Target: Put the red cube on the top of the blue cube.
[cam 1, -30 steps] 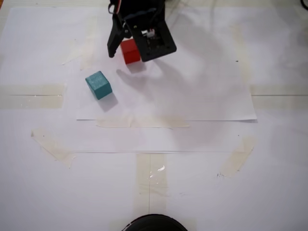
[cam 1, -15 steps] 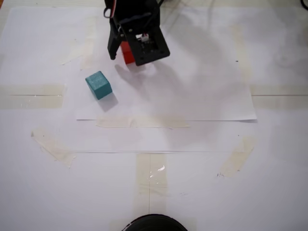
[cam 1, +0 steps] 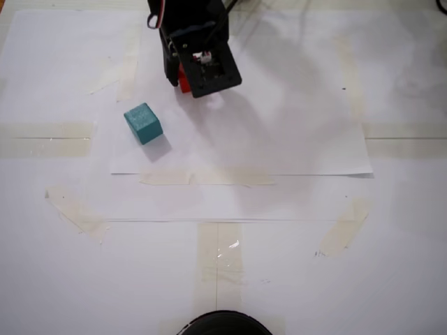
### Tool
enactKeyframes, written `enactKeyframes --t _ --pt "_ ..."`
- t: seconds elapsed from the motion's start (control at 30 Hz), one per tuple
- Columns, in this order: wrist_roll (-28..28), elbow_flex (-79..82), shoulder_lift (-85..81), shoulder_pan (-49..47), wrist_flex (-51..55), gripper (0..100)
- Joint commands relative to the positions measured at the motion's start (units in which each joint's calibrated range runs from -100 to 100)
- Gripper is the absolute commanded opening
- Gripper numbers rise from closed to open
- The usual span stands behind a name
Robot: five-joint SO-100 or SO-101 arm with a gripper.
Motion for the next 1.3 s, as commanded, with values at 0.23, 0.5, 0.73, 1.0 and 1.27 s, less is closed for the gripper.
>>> enactKeyframes --t 0.23,0.5,0.73,1.0,1.27 --pt "0.98 -1.93 -0.17 1.97 -1.41 16" --pt "1.86 -3.20 -1.63 2.65 0.14 14" --pt "2.25 -8.92 -4.38 3.33 6.10 14" --pt "2.30 -20.63 -6.10 4.39 13.76 14" --pt "3.42 -33.07 -2.15 4.54 18.00 14"
